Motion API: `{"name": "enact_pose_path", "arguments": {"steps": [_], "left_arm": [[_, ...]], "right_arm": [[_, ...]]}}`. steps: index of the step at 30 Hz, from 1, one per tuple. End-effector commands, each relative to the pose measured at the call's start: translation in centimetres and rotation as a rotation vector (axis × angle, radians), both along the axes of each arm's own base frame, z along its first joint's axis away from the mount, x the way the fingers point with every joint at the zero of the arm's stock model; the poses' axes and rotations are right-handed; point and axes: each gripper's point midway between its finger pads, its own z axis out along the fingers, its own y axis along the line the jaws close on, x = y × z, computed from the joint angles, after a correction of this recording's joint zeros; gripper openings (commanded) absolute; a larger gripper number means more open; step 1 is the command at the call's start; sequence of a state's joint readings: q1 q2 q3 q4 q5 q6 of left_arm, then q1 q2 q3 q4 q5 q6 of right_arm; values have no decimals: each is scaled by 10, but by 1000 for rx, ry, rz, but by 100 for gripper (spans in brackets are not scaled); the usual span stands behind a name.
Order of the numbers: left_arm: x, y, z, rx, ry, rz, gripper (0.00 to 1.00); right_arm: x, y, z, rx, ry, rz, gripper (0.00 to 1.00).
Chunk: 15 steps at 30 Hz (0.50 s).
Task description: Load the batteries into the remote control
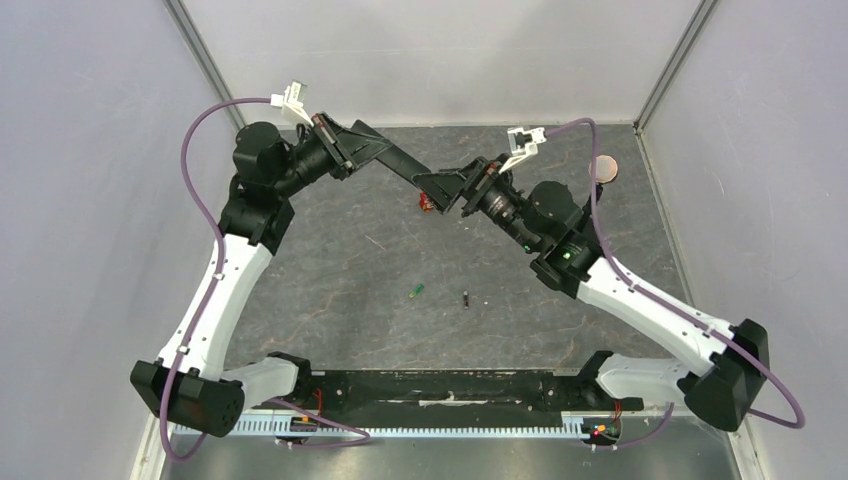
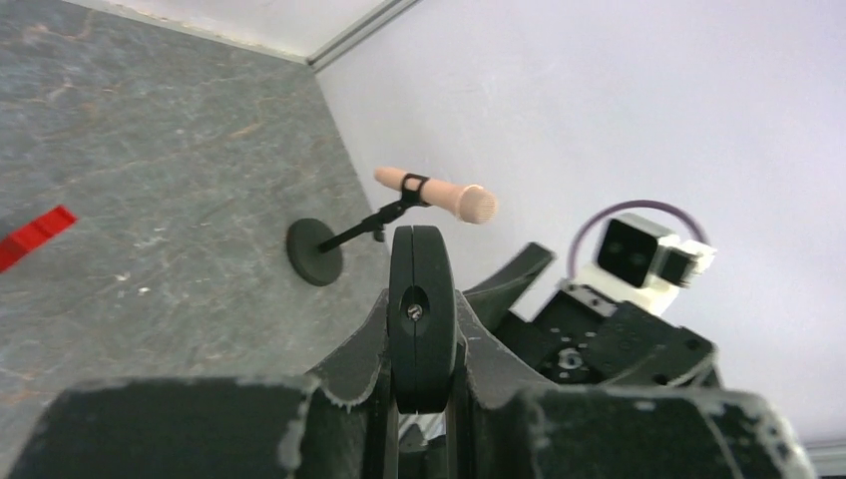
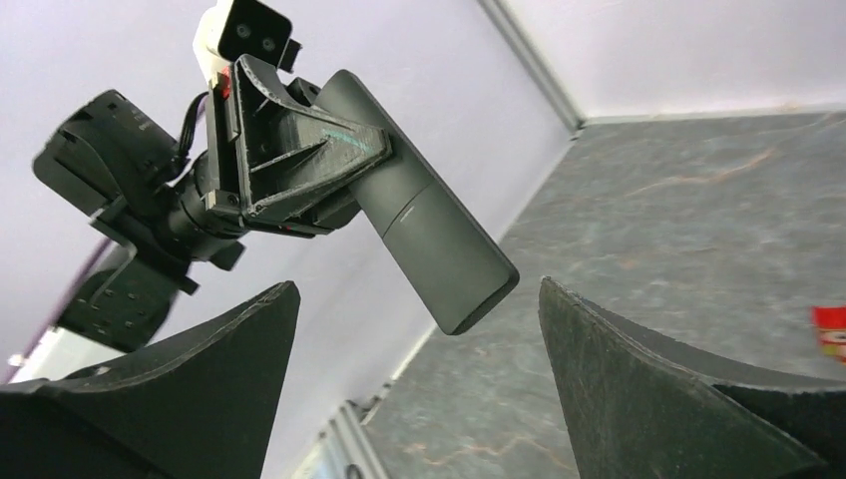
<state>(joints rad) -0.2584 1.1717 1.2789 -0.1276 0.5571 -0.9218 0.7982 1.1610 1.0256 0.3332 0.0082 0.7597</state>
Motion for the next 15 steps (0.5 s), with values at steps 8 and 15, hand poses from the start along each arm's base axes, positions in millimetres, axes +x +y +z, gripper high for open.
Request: {"name": "enact_pose_path", "arguments": {"steps": [8,15], "left_arm": [[-24,-5,50,-181,23,-78,2],[-30,-7,46,-185,37,-107,2]], "right_arm": [[-9,11,33,476,136,197,86],[-3,27,35,504,157,259,83]]}}
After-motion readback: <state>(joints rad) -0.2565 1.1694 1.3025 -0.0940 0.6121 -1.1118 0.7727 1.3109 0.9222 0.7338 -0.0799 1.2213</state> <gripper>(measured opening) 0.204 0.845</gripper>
